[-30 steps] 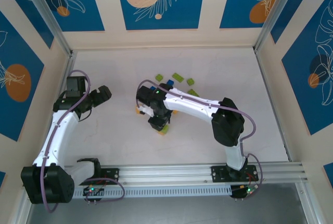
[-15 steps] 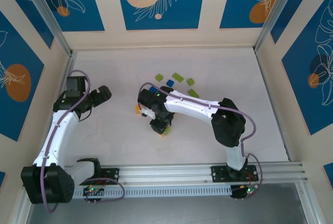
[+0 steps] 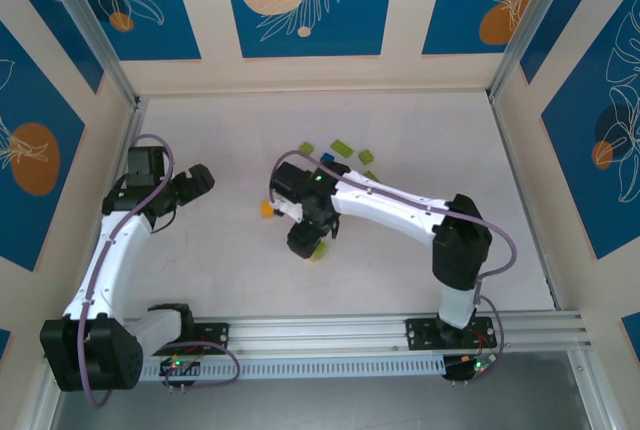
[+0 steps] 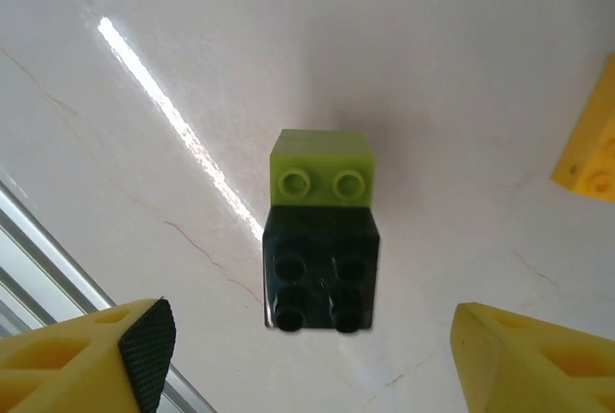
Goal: Assemble a carrot with lego
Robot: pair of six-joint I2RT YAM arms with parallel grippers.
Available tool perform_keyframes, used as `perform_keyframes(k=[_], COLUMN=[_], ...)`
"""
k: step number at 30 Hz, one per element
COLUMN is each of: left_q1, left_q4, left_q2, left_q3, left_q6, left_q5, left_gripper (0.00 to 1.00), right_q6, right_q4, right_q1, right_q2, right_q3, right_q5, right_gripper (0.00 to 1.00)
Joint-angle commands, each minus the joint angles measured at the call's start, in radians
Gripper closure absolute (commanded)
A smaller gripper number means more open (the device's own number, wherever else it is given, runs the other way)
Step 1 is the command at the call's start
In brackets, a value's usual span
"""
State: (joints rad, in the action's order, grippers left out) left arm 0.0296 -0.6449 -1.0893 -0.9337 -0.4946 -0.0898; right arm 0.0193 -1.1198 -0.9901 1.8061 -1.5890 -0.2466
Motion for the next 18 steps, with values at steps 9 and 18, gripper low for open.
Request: perform_keyframes(k=[9,18], left_q1=[0.006,0.006], left_q4=[-0.004,0.001], left_q2=[0.011,0.009], left_q3=[0.007,0.010], left_q6=[0.015,0.014], left_q5=[-0.035,-0.045], left_gripper=[0.05,0.05], right_q6=[-0.026,-0.142], right_q4=[-0.009,0.176], right_q1=[0.356,0.609], right_q2=[-0.038,0.189], right_q3=[-0.024,-0.072], right_q5=[-0.131,-0.029], right_gripper=[0.21,0.22])
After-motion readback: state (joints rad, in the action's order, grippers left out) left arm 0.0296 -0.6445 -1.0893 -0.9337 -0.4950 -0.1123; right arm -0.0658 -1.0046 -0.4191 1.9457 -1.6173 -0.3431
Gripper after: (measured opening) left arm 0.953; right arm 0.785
